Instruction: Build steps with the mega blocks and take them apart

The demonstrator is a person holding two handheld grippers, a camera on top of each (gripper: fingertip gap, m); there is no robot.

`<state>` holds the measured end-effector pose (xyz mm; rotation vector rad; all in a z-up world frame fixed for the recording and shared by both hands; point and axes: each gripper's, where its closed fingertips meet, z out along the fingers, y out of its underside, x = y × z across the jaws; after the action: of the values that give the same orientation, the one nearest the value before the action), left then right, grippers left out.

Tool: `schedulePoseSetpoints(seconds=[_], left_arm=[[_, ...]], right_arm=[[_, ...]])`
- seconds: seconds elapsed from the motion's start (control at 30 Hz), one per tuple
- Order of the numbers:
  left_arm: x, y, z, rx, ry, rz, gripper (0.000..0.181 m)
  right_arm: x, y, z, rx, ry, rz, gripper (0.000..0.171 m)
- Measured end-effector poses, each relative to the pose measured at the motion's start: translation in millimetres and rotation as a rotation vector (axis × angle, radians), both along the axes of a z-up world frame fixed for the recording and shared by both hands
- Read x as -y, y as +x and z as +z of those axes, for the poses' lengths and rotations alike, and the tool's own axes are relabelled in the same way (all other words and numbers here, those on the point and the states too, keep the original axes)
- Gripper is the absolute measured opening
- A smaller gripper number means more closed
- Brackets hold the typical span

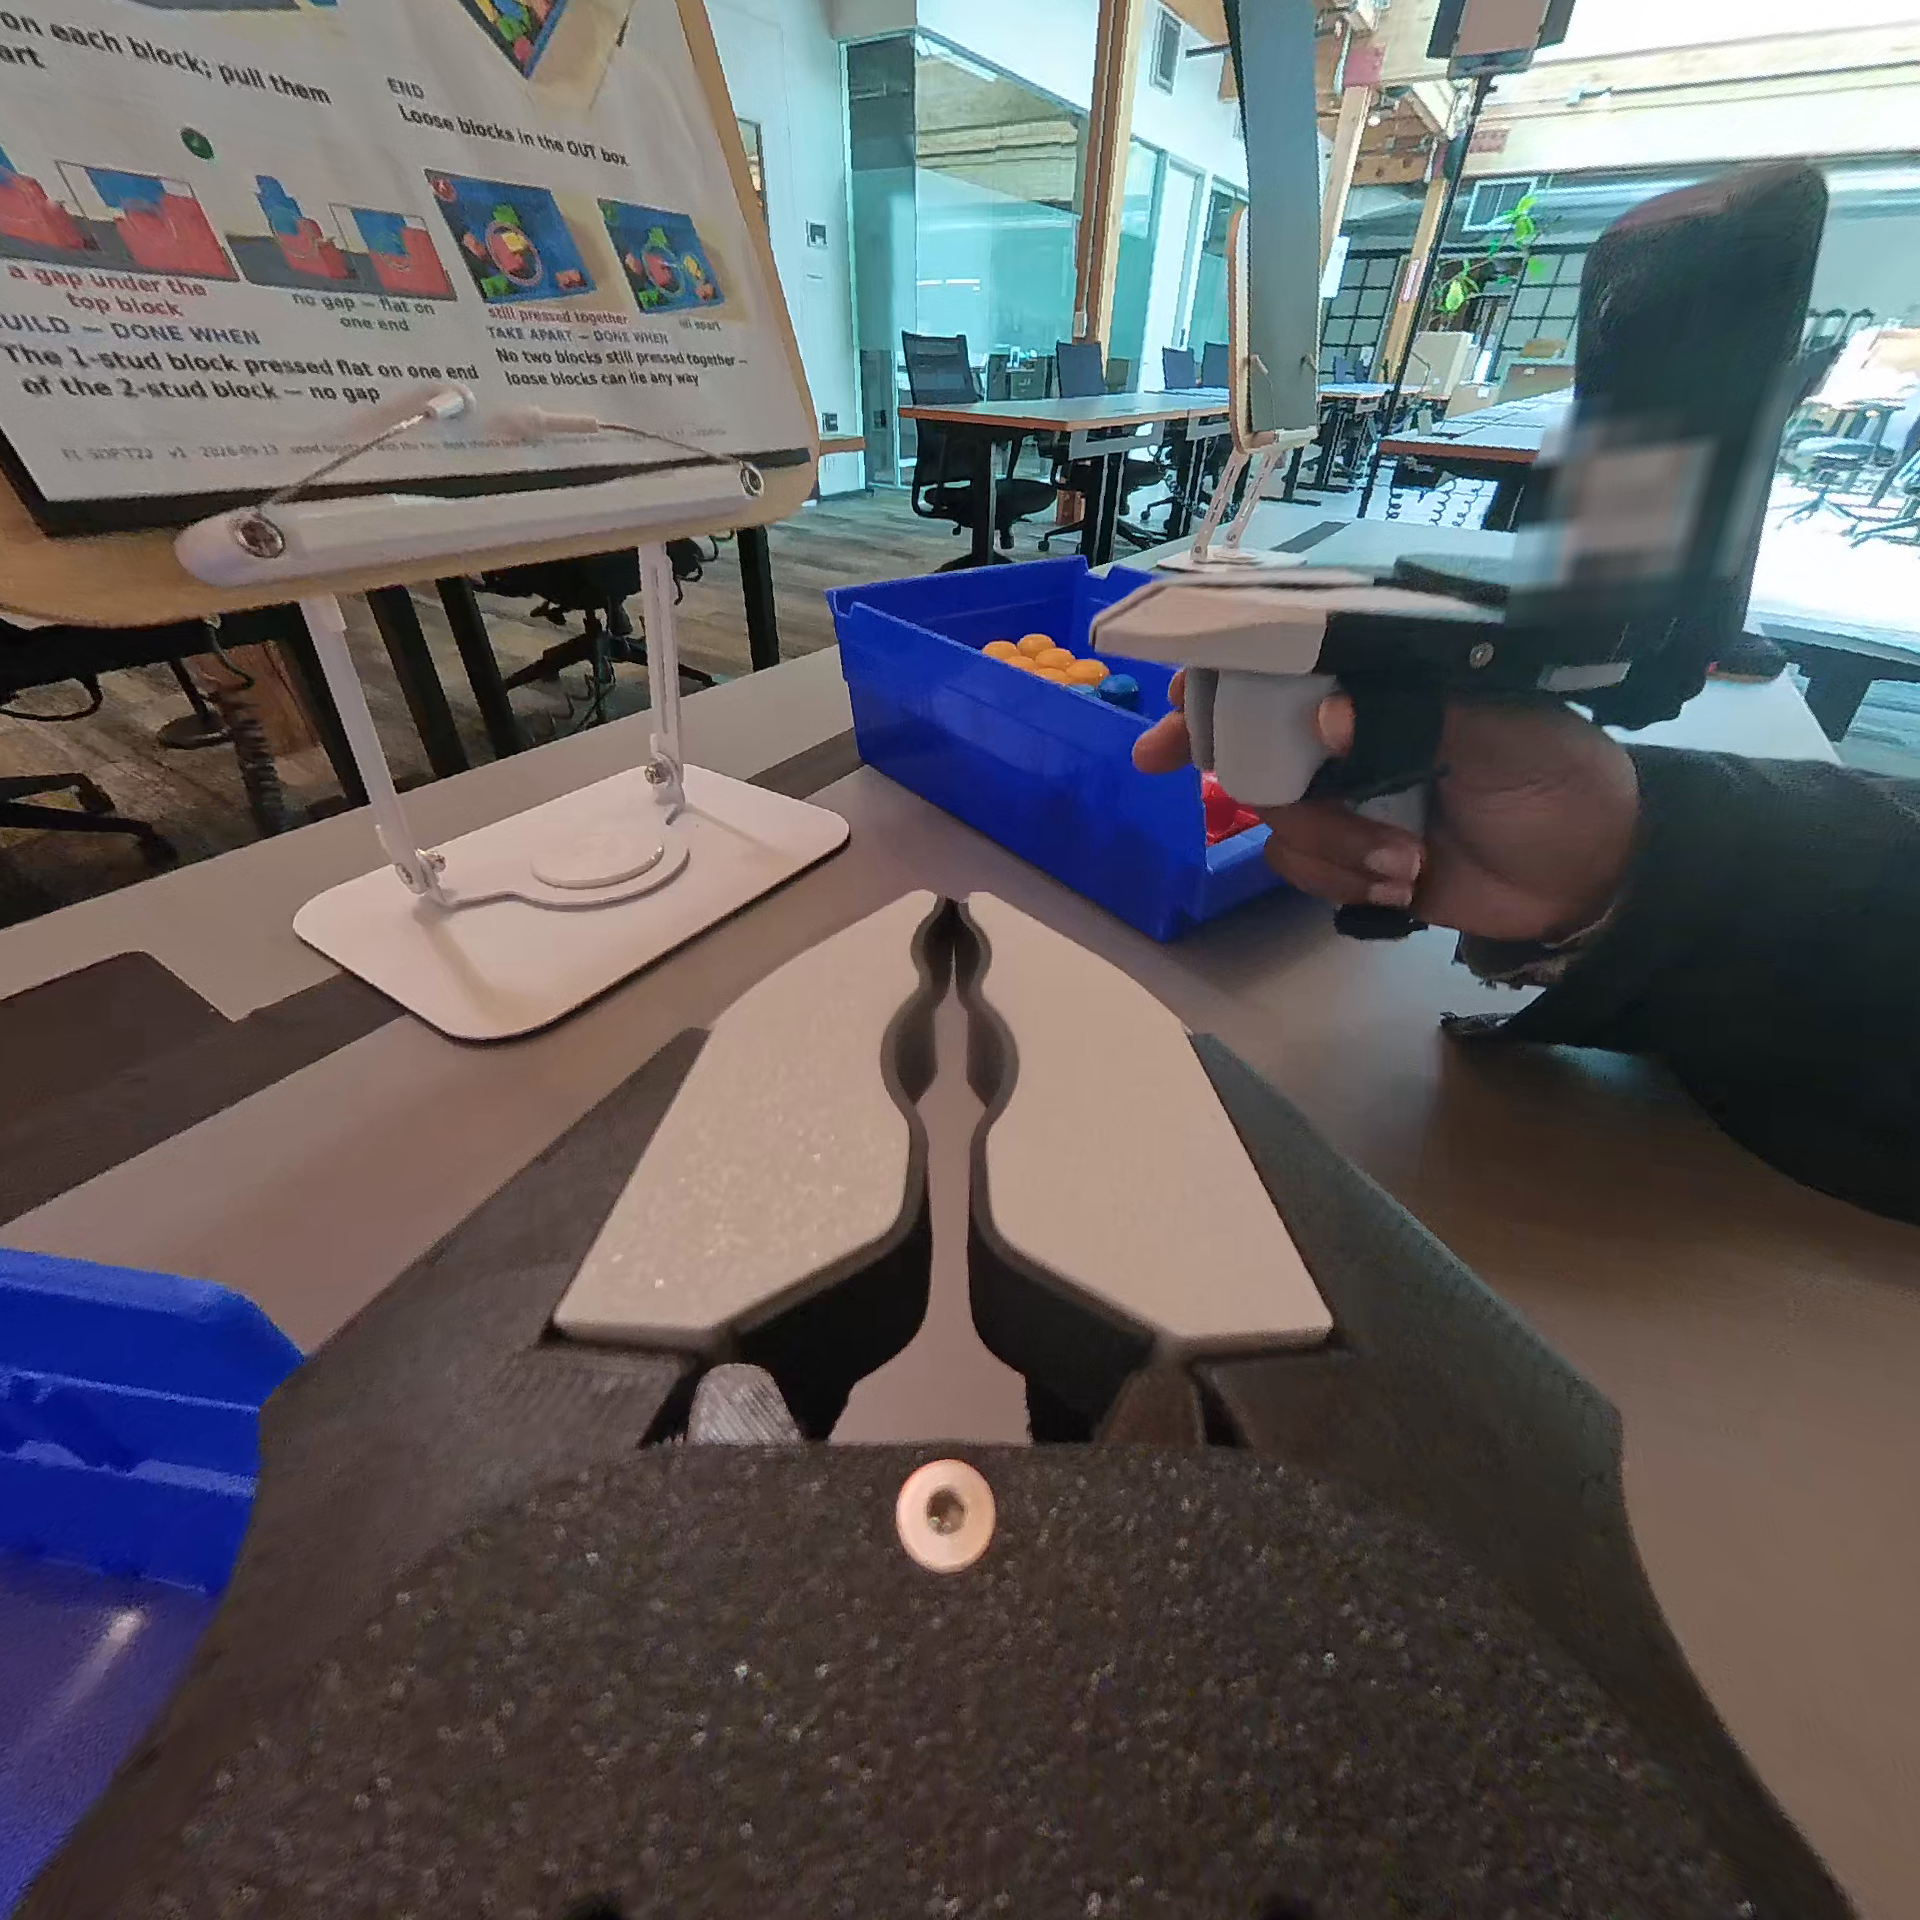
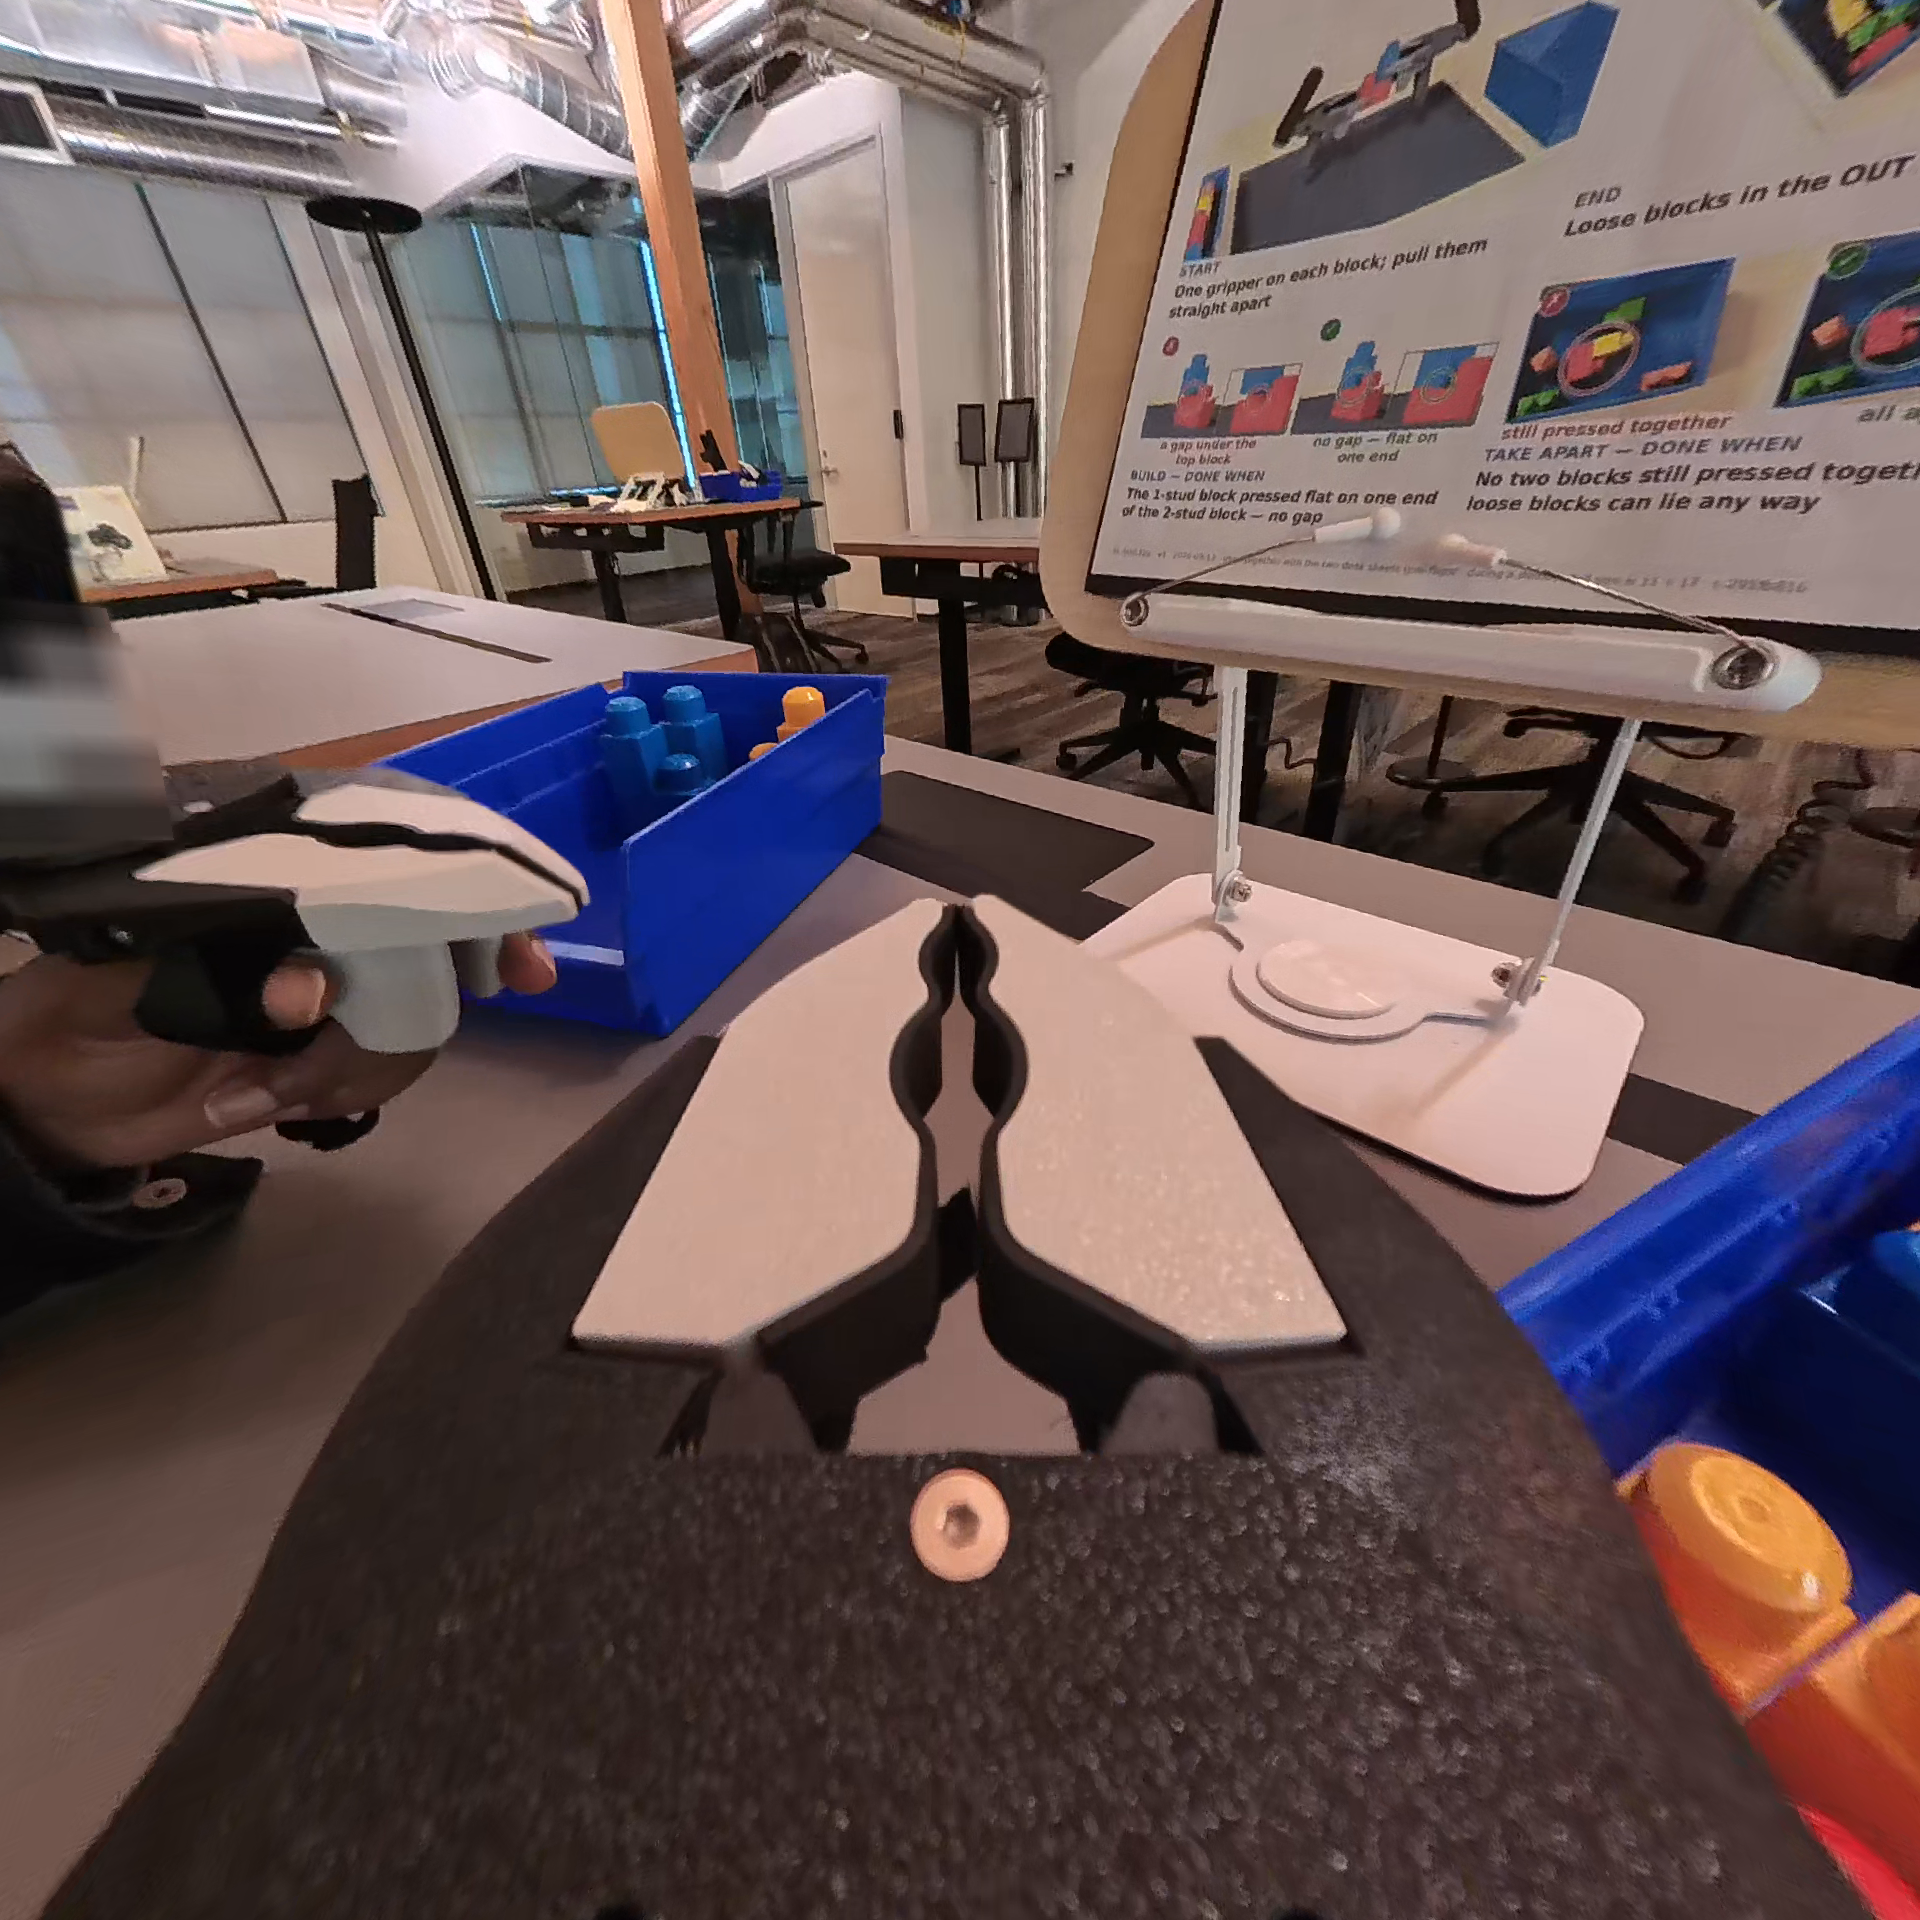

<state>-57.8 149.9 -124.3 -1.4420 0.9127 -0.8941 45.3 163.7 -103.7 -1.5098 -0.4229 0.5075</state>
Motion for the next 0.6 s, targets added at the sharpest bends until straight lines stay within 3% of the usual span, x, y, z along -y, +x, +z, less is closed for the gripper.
schedulePoseSetpoints(seconds=[0.27, 0.43, 0.6], left_arm=[[-20.5, -36.0, 53.0, -0.013, 0.057, 0.147, 0.0], [-49.3, -91.1, 85.0, -0.027, 0.058, 0.29, 0.0], [-91.3, -157.4, 98.7, -0.18, 0.051, 0.448, 0.016]], right_arm=[[0.9, -6.6, -4.7, 0.032, 0.01, 0.028, 0.0], [2.4, -4.9, -2.7, 0.047, 0.027, 0.027, 0.0], [3.7, -4.9, 0.0, 0.045, 0.035, 0.035, 0.0]])
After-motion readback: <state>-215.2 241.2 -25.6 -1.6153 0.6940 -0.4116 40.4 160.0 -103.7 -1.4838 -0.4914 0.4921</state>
